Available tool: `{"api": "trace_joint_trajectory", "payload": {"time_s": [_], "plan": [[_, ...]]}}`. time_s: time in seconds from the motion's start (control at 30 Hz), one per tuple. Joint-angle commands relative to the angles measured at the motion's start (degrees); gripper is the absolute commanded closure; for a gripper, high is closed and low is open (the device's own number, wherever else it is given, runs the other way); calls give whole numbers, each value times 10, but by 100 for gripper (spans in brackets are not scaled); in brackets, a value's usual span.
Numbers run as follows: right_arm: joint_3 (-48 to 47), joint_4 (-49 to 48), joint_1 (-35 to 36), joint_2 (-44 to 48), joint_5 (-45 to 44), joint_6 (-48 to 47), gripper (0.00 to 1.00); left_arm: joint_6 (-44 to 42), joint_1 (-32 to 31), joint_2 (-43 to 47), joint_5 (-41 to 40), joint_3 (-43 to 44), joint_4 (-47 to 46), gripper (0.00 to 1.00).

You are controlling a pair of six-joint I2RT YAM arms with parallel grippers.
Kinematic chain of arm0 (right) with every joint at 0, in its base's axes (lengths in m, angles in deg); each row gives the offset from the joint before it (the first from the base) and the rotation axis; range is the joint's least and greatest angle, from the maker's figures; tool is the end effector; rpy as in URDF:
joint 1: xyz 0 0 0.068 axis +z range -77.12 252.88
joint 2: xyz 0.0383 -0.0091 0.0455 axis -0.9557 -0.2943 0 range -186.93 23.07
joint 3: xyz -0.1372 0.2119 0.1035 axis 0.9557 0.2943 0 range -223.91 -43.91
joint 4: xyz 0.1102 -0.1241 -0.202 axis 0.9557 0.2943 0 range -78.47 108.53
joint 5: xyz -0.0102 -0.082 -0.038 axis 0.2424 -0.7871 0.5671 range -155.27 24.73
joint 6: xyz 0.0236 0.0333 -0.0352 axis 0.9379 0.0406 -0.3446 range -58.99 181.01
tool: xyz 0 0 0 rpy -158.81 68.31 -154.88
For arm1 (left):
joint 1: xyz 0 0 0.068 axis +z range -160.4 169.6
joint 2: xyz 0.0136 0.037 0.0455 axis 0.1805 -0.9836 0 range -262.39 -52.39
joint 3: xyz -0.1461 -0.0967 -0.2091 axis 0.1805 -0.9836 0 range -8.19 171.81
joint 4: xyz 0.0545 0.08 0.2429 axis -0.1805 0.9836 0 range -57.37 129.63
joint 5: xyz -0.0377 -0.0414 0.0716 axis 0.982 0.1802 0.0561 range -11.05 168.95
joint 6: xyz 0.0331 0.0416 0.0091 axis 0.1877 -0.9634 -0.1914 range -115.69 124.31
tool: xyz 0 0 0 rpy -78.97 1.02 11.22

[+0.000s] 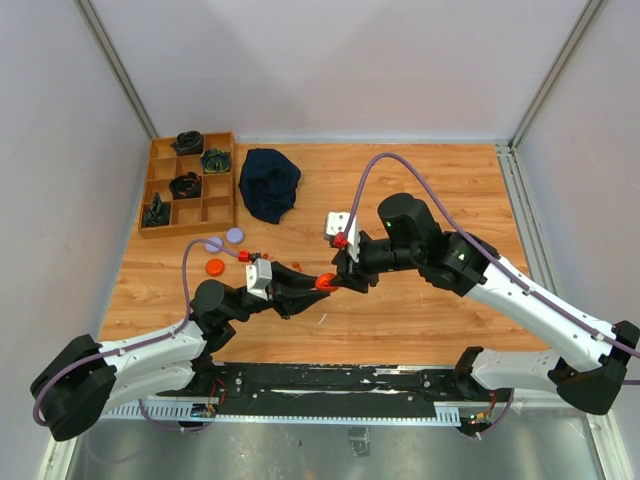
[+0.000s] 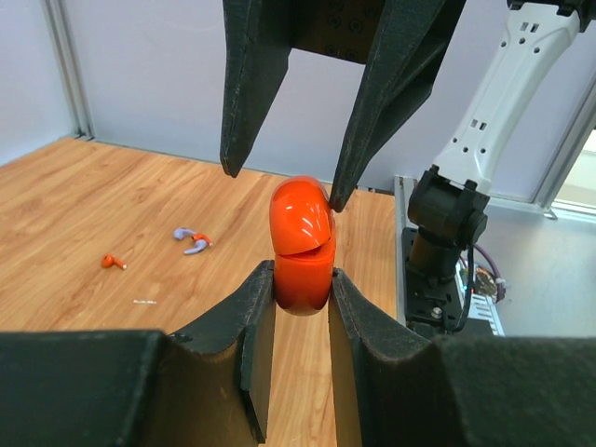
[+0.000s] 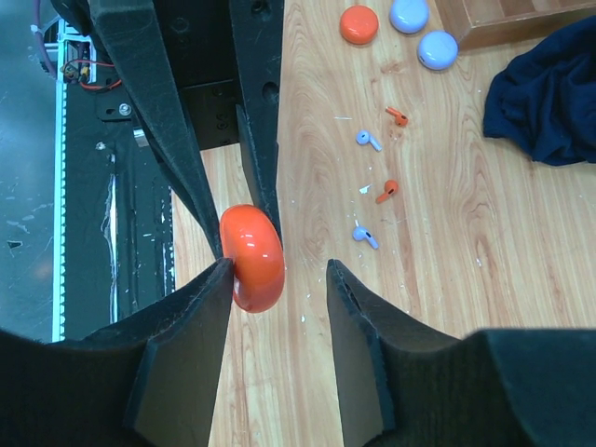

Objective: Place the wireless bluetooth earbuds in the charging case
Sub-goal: Open the charging case.

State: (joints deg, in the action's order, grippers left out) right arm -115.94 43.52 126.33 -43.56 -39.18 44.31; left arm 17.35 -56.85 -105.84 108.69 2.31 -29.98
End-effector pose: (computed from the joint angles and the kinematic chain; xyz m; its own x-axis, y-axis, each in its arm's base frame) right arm 0.1353 0.2089 0.3913 0.0194 -0.4074 -0.9131 -0.9920 0.1065 -0.0685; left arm 0.1126 -0.1439 0.2379 0.0113 -0.2961 -0.9551 0.9789 0.1980 -0.0498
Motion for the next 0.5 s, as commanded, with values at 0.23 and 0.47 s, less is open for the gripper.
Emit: {"api": "trace_joint_trajectory", "payload": {"time_s": [0.23, 0.47], "plan": [[-2, -19, 10, 9, -47, 4, 55, -4, 0, 4, 30, 17, -7, 93], [-4, -18, 10, 5, -67, 7, 54, -6, 0, 2, 26, 15, -4, 93]]}}
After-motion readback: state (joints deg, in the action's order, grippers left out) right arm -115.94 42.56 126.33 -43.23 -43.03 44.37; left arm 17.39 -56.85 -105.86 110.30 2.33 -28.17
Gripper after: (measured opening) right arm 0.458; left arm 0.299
